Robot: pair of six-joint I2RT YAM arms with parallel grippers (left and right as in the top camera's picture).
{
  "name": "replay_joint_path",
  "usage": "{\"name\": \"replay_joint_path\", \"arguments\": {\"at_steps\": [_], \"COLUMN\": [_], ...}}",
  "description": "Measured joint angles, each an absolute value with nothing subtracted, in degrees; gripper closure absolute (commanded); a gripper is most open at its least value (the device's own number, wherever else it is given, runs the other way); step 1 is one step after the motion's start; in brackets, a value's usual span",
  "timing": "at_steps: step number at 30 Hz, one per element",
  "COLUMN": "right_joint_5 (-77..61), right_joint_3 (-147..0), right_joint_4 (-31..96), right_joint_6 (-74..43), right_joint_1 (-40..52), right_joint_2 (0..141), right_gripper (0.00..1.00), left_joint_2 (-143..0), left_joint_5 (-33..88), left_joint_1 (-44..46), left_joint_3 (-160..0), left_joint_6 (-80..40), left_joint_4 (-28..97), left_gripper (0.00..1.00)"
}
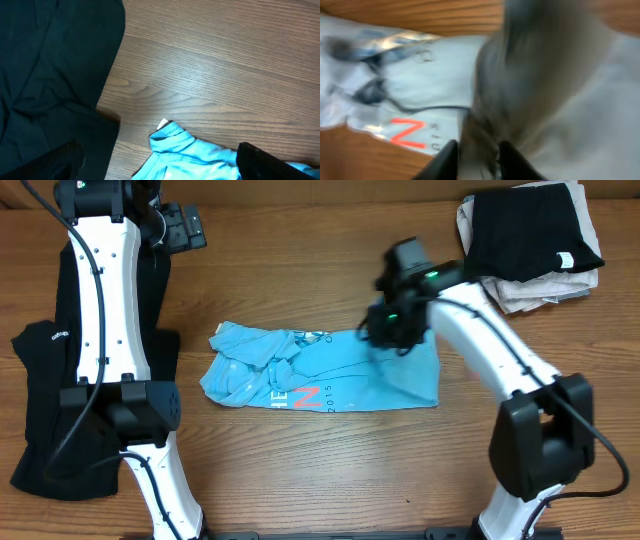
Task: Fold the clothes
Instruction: 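Fold the strip's right end leftward over the middle with the right gripper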
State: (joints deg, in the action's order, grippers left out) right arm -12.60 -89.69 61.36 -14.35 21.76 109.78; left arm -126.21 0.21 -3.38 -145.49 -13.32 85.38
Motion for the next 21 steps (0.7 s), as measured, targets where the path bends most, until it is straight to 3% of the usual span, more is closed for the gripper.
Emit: {"name": "replay_joint_path", "arguments": {"at_steps": [9,21], "right_joint_5": [-13.30,-13.21], "right_joint_3": [-89.97,-94.35], "right_joint_4": [62.63,71.50], "right_joint_6": [-15.66,-15.81], "right_joint_1": [30.04,18.13], "right_joint_2": [109.78,109.78], "right_gripper": [0.39,0.26], "left_joint_2": [-126.23,-126.23], "left_joint_5": [0.23,3.29], "left_joint_1": [-3.38,-3.01], "left_joint_3": [-145.49,-135.85], "left_joint_6": [-13.19,-8.14], "left_joint_4": [86.15,92.44], "left_gripper": [0.00,0.00]}}
